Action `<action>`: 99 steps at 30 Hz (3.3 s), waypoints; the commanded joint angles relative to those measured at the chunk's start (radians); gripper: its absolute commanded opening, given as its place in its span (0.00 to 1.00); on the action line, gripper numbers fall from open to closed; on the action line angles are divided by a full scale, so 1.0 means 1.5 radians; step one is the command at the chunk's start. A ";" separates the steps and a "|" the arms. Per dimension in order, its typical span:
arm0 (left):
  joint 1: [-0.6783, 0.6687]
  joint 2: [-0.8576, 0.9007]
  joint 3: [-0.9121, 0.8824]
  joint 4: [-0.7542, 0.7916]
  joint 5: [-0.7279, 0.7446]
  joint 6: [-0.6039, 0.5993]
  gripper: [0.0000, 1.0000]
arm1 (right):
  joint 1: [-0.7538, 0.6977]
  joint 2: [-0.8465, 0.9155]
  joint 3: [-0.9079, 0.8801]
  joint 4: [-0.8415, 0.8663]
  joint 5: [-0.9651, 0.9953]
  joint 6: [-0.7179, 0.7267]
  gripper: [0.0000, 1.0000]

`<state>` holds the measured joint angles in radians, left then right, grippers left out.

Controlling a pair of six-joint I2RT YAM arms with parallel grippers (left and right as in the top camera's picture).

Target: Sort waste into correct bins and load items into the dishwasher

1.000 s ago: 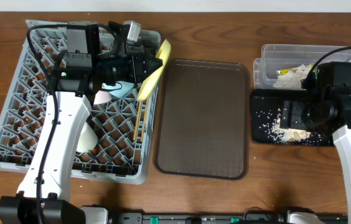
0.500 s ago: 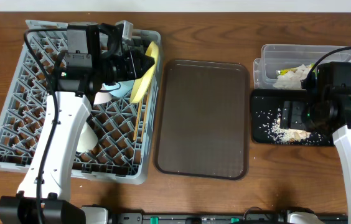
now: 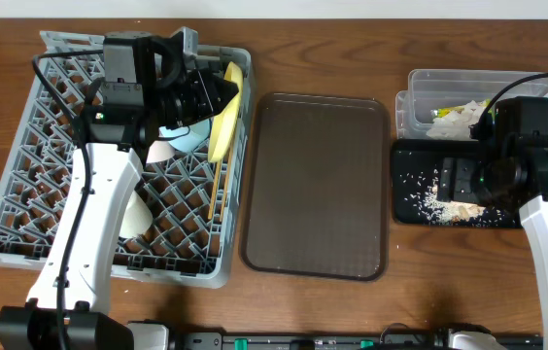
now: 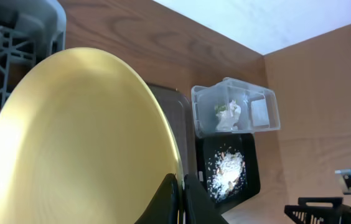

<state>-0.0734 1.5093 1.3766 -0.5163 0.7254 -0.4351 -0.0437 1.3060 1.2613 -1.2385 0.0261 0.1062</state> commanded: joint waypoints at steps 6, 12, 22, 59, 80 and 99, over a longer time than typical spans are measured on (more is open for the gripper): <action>0.003 -0.006 0.002 0.004 -0.003 -0.040 0.06 | -0.006 -0.007 0.004 -0.002 -0.001 0.006 0.87; 0.003 0.012 -0.001 0.003 -0.001 -0.040 0.06 | -0.006 -0.007 0.004 -0.002 -0.001 0.006 0.87; 0.004 0.048 -0.001 0.002 -0.025 -0.037 0.06 | -0.006 -0.007 0.004 -0.003 -0.001 0.006 0.87; 0.003 -0.081 -0.012 -0.501 -0.459 0.120 0.85 | 0.003 0.005 -0.004 0.105 -0.072 -0.002 0.99; -0.041 -0.603 -0.252 -0.328 -0.457 0.193 0.94 | 0.001 -0.476 -0.267 0.199 -0.031 0.001 0.99; -0.040 -0.646 -0.252 -0.330 -0.457 0.193 0.95 | 0.001 -0.509 -0.267 0.157 -0.030 0.001 0.99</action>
<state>-0.1322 0.5438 1.0054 -1.0130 0.0513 -0.1562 -0.0410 0.5453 0.8680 -0.9985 -0.0284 0.0990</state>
